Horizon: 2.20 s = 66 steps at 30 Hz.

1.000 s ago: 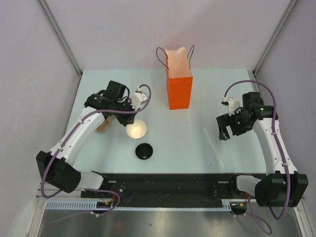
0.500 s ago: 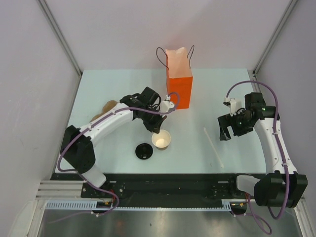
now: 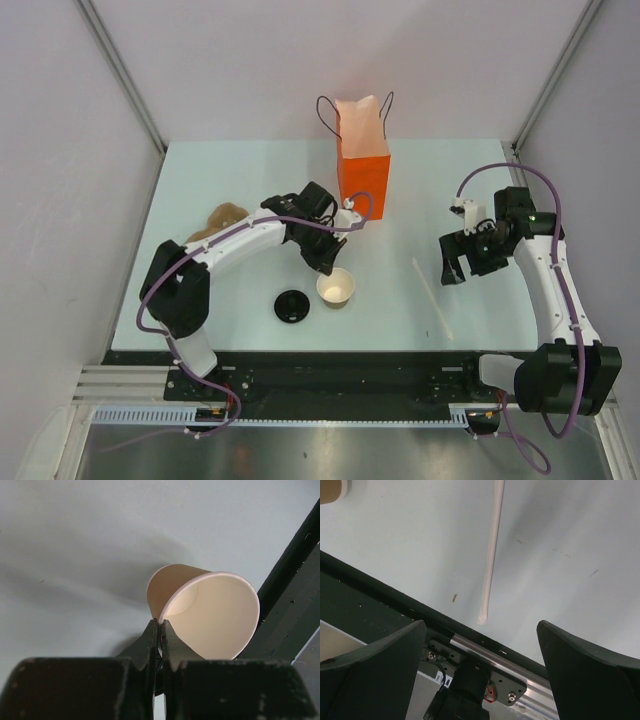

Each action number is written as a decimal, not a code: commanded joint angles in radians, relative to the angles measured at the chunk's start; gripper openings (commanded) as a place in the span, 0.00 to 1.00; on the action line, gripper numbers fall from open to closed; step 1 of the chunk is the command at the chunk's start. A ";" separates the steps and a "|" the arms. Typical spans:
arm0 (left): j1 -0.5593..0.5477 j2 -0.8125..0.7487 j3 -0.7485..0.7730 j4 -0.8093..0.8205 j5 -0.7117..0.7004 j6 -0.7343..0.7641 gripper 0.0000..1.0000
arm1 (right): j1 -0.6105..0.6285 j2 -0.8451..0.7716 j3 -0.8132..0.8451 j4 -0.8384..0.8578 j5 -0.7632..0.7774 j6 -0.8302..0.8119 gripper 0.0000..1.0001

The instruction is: Pack the takeout coffee

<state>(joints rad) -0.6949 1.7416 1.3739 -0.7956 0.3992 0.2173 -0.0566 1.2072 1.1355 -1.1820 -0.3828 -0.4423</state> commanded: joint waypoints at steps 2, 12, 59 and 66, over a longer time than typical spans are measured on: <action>-0.006 -0.014 0.008 0.010 0.055 0.002 0.27 | -0.003 -0.003 0.038 -0.016 -0.024 -0.010 1.00; 0.081 -0.189 0.027 -0.076 0.136 0.028 0.61 | -0.003 -0.050 0.038 -0.039 -0.025 -0.032 1.00; -0.060 -0.518 -0.793 0.220 -0.074 1.108 0.38 | 0.003 -0.040 0.093 -0.113 -0.100 -0.065 1.00; -0.058 -0.562 -0.763 0.145 -0.080 1.071 0.08 | 0.001 -0.032 0.124 -0.126 -0.140 -0.056 1.00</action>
<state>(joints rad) -0.7490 1.2247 0.5842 -0.6083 0.3149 1.3128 -0.0555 1.1725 1.1965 -1.2873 -0.4824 -0.4946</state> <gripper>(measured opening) 0.151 0.994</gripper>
